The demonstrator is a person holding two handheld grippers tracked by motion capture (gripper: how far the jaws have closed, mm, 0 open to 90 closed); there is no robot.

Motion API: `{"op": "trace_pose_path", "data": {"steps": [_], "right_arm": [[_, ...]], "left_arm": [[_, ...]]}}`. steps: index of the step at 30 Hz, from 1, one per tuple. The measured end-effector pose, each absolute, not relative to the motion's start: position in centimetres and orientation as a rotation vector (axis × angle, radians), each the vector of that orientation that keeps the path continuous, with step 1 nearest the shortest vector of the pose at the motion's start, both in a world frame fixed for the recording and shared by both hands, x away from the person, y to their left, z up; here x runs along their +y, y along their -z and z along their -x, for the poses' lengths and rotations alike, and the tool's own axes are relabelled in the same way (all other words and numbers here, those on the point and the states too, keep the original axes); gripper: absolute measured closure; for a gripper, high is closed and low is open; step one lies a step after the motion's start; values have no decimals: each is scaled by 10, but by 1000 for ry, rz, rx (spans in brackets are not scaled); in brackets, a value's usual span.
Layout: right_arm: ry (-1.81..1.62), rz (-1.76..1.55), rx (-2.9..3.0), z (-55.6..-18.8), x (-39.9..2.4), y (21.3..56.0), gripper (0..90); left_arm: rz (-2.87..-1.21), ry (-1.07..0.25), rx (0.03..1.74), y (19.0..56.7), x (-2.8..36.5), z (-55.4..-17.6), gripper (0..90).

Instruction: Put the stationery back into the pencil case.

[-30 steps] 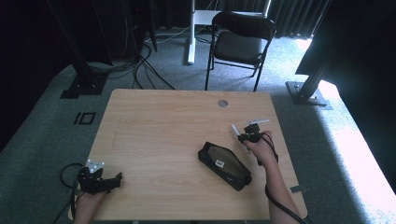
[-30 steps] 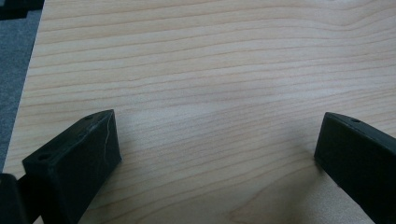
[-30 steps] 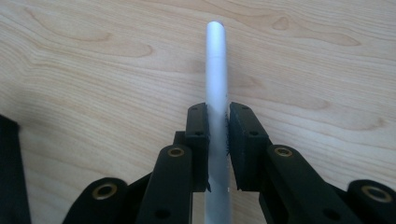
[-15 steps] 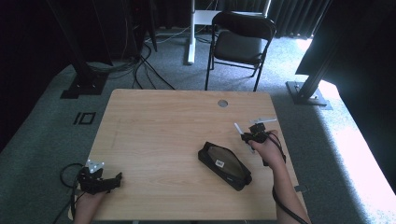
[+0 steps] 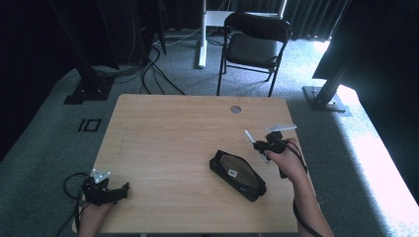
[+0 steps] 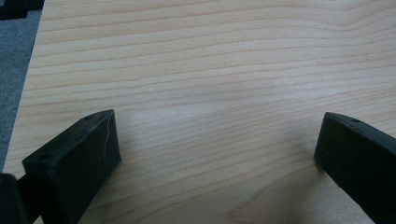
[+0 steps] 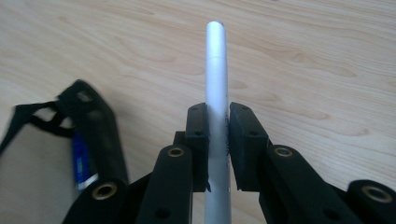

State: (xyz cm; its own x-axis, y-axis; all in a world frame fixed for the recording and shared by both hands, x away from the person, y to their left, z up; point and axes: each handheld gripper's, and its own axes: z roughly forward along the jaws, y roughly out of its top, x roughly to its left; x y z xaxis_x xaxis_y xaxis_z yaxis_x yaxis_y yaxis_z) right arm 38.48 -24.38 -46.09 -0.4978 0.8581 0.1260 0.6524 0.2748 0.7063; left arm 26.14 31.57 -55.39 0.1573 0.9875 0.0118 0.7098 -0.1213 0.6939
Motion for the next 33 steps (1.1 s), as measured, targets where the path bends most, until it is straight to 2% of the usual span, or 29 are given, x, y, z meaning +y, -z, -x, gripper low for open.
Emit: {"op": "trace_pose_path", "data": {"steps": [21,33], "right_arm": [[-1192,-1160,2355,-351,-215,421,785],[-1240,-1021,2438,-338,-198,414,785]], "left_arm": [[-1896,-663,1608,554,316,-261,4],[-1896,-663,1608,554,316,-261,4]]}}
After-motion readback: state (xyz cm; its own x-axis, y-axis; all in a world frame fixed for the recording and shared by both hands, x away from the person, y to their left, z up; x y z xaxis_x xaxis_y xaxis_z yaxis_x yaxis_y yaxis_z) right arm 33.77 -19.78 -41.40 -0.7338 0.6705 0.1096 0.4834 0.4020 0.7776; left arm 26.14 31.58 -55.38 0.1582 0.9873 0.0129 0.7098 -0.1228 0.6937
